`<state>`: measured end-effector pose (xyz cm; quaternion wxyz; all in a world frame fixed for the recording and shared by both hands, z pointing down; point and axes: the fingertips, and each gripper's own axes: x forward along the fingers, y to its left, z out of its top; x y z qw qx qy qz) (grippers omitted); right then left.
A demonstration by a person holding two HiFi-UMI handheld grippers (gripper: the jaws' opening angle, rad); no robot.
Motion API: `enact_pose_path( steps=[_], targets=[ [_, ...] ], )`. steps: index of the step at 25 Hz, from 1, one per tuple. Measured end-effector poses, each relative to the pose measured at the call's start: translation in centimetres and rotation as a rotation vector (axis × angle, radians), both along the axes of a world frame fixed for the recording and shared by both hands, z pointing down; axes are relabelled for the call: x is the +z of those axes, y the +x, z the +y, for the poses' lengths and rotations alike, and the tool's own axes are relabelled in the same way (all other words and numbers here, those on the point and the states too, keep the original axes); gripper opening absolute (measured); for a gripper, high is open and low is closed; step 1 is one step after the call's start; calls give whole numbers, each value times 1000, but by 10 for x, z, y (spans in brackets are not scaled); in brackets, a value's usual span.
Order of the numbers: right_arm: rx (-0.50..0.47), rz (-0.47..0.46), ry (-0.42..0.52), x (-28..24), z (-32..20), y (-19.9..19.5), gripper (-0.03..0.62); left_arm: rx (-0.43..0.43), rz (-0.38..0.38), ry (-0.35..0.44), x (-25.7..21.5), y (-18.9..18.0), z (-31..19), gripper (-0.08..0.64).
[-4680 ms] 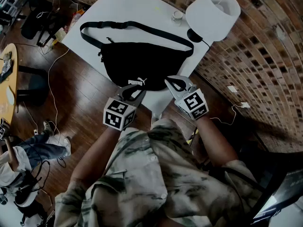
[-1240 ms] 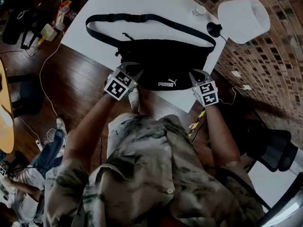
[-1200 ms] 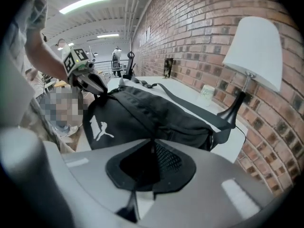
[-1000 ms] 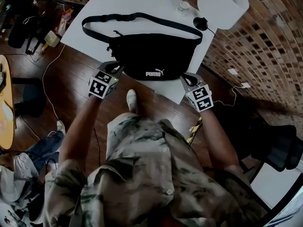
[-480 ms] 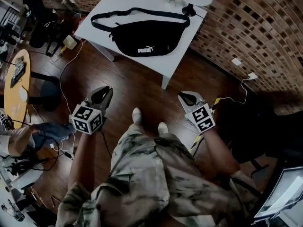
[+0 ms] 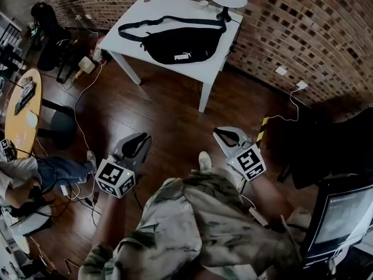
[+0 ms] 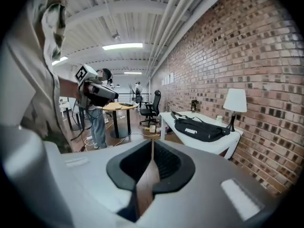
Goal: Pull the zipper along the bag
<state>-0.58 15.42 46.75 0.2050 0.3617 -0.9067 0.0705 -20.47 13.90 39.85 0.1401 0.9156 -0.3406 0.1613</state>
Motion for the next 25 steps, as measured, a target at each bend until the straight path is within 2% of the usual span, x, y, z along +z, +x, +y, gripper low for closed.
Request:
enact_pose_path(
  steps=[4, 8, 11, 14, 19, 25],
  targets=[
    [19, -41, 33, -28, 47, -51, 21, 29, 51, 9, -6, -37, 60, 55],
    [74, -34, 69, -60, 101, -89, 20, 91, 108, -5, -7, -69, 115, 55],
    [133, -48, 81, -80, 132, -106, 21, 131, 131, -20, -8, -87, 145, 55],
    [138, -63, 99, -91, 159, -114, 21, 143, 141, -16, -13, -93, 165, 55],
    [140, -61, 148, -103, 196, -103, 26, 162, 165, -17, -19, -73, 190, 55],
    [171, -68, 151, -123, 232, -55, 26, 234, 172, -6, -31, -6, 209, 54]
  ],
)
